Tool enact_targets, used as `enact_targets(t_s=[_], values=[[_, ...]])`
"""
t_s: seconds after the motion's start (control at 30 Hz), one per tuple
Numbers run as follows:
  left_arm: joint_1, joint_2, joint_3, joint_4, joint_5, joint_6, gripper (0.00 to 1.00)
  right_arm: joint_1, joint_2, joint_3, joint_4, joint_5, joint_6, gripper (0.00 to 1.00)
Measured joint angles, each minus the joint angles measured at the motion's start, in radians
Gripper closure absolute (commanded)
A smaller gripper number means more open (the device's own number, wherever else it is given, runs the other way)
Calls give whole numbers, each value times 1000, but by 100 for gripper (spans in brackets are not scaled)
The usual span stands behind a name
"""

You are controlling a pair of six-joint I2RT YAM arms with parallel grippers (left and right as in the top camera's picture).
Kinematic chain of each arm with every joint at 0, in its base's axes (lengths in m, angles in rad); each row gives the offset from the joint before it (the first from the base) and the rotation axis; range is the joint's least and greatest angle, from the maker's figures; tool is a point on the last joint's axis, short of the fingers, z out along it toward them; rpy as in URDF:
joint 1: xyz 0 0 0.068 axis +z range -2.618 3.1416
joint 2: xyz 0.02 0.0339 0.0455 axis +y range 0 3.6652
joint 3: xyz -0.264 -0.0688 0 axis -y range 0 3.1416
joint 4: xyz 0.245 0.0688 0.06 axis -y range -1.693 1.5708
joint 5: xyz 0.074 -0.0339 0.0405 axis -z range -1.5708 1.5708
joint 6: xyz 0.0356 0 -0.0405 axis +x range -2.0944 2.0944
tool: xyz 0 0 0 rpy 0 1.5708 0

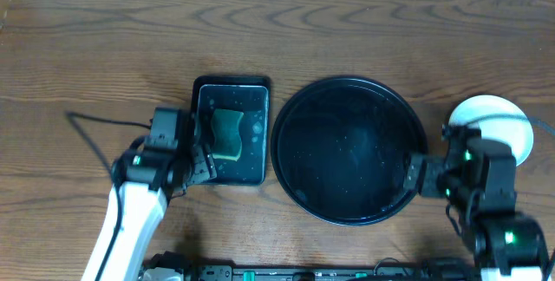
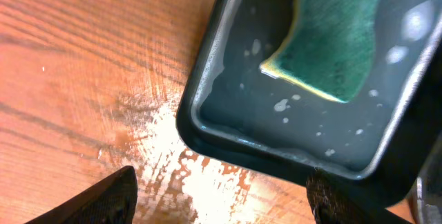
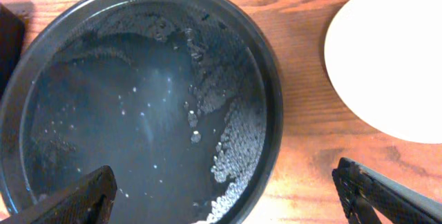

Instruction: Clean dirty plates on tray and stack at the side

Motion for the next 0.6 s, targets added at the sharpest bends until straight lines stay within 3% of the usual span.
enact_targets(t_s=[0.13,0.17,0.37,0.6], values=[[0,-144,-60,37,0,4,20,0,-122,-56,-7,6,0,1],[0,-177,-69,41,0,6,11,0,-142,-58,-14,6,0,1],[0,-290,-89,43,0,15,11,0,-177,-60,-49,6,4,1],[0,-287,-90,43,0,17,10,0,-177,-61,-52,3,52,1]])
